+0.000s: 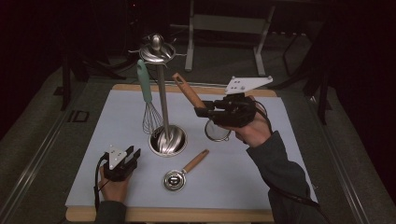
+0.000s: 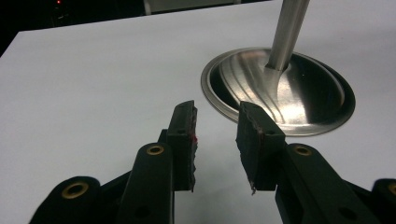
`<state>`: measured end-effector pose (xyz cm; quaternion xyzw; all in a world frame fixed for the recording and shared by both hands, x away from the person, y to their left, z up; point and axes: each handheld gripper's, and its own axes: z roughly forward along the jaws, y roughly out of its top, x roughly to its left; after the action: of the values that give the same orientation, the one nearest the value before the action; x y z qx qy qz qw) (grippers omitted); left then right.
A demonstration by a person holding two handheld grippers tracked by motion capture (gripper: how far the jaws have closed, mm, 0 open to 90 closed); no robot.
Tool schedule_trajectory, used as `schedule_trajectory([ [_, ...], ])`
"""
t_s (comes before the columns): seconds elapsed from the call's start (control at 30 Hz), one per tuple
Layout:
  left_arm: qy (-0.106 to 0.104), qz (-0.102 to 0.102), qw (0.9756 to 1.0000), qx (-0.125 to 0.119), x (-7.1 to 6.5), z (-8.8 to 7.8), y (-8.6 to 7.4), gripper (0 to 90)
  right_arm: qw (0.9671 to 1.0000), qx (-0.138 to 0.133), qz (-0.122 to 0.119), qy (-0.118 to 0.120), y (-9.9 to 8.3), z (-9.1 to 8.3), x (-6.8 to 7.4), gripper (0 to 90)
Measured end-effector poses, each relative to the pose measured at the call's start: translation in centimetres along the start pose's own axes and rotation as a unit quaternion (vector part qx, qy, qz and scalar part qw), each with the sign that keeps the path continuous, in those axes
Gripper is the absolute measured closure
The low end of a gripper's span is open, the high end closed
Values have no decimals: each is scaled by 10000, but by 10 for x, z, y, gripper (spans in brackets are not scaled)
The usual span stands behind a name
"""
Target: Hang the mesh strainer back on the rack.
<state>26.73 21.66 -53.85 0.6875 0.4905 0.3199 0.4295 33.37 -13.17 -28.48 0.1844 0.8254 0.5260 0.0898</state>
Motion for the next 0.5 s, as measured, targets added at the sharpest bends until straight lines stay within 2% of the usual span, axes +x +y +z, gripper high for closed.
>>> schedule_trajectory([
  [0.5,-5,-5,10000,-1,0,0,0,675,9995,-294,-103,-10,20,-10,6,708],
])
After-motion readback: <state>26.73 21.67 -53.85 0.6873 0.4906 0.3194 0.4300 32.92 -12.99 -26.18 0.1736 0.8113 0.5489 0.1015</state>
